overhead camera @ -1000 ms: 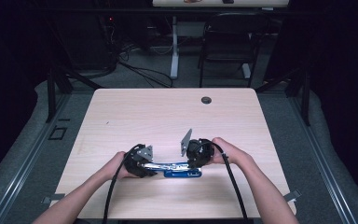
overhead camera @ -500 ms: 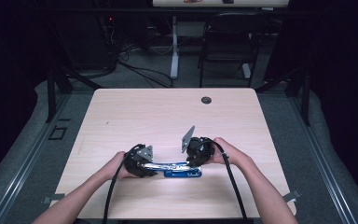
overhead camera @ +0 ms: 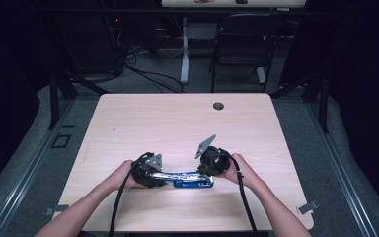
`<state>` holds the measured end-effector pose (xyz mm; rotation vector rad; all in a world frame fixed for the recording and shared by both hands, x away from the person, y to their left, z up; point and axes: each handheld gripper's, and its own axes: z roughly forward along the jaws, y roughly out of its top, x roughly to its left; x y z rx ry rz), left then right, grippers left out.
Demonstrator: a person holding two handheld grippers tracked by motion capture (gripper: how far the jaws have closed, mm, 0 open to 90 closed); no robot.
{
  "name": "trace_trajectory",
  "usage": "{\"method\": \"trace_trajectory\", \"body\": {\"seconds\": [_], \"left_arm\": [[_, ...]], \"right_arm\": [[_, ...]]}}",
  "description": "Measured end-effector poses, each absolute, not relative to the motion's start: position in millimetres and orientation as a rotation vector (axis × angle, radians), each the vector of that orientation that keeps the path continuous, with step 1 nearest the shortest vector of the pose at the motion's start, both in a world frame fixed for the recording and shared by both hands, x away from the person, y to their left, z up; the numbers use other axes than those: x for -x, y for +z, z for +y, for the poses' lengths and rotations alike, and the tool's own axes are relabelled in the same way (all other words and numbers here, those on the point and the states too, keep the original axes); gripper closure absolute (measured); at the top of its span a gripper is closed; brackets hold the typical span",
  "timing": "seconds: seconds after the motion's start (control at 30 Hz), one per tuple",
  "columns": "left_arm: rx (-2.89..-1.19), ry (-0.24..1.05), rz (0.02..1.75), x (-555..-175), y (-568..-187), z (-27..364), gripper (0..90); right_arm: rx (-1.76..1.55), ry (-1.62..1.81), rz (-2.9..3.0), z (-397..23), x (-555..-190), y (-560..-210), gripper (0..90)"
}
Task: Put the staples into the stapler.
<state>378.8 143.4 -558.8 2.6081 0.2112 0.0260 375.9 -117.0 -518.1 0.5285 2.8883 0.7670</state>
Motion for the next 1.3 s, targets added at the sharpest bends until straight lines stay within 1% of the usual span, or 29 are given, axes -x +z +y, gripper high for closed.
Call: {"method": "trace_trajectory", "body": {"seconds": [0.03, 0.07, 0.1, 0.27, 0.3, 0.43, 0.5, 0.57, 0.73, 0.77, 0.8, 0.87, 0.97, 1.17, 1.2, 1.23, 1.3], "left_arm": [[-2.601, 0.028, 0.215, -378.5, -558.5, 142.9, 63.5], [-2.605, 0.004, 0.206, -379.5, -556.9, 142.7, 63.1], [-2.593, 0.037, 0.212, -378.5, -557.1, 142.0, 62.7], [-2.598, 0.014, 0.195, -378.9, -555.3, 142.2, 62.9], [-2.579, 0.039, 0.199, -377.9, -555.3, 142.4, 63.3], [-2.557, 0.038, 0.182, -377.1, -550.7, 141.6, 66.1], [-2.543, 0.052, 0.184, -375.4, -550.3, 140.1, 66.0], [-2.536, 0.063, 0.188, -375.4, -549.5, 139.2, 66.1], [-2.509, 0.036, 0.209, -376.5, -550.9, 137.9, 66.0], [-2.497, 0.042, 0.217, -375.8, -550.9, 137.2, 65.9], [-2.491, 0.074, 0.227, -374.5, -550.4, 136.1, 65.7], [-2.448, 0.071, 0.23, -374.0, -548.5, 134.7, 65.2], [-2.404, 0.107, 0.234, -371.3, -543.8, 130.9, 65.0], [-2.364, 0.152, 0.245, -367.5, -537.4, 114.2, 58.3], [-2.364, 0.152, 0.245, -367.5, -537.4, 114.2, 57.0], [-2.354, 0.125, 0.261, -367.8, -536.8, 108.8, 56.3], [-2.368, 0.127, 0.249, -366.8, -537.9, 103.8, 55.0]], "right_arm": [[-0.547, 0.764, 2.879, -118.0, -374.7, -519.4, 83.7], [-0.568, 0.775, 2.874, -118.9, -373.7, -521.0, 84.0], [-0.584, 0.781, 2.874, -120.0, -373.0, -521.4, 85.1], [-0.62, 0.806, 2.846, -121.4, -370.8, -520.0, 87.6], [-0.617, 0.817, 2.843, -121.3, -370.3, -518.4, 87.8], [-0.631, 0.822, 2.843, -117.5, -369.6, -519.9, 90.0], [-0.669, 0.887, 2.848, -117.1, -370.0, -520.0, 90.0], [-0.651, 0.88, 2.849, -116.0, -370.0, -519.8, 90.0], [-0.657, 0.878, 2.852, -117.3, -370.0, -519.6, 90.0], [-0.656, 0.885, 2.849, -118.0, -369.9, -519.5, 90.0], [-0.659, 0.883, 2.85, -118.9, -369.9, -519.1, 90.0], [-0.666, 0.887, 2.847, -121.1, -369.7, -518.7, 90.0], [-0.673, 0.883, 2.844, -124.6, -368.8, -517.5, 90.0], [-0.687, 0.879, 2.834, -129.5, -366.5, -516.9, 90.0], [-0.686, 0.875, 2.83, -130.0, -366.3, -517.0, 90.0], [-0.675, 0.869, 2.835, -130.7, -366.4, -516.7, 90.0], [-0.679, 0.871, 2.833, -131.5, -366.0, -517.3, 90.0]]}}
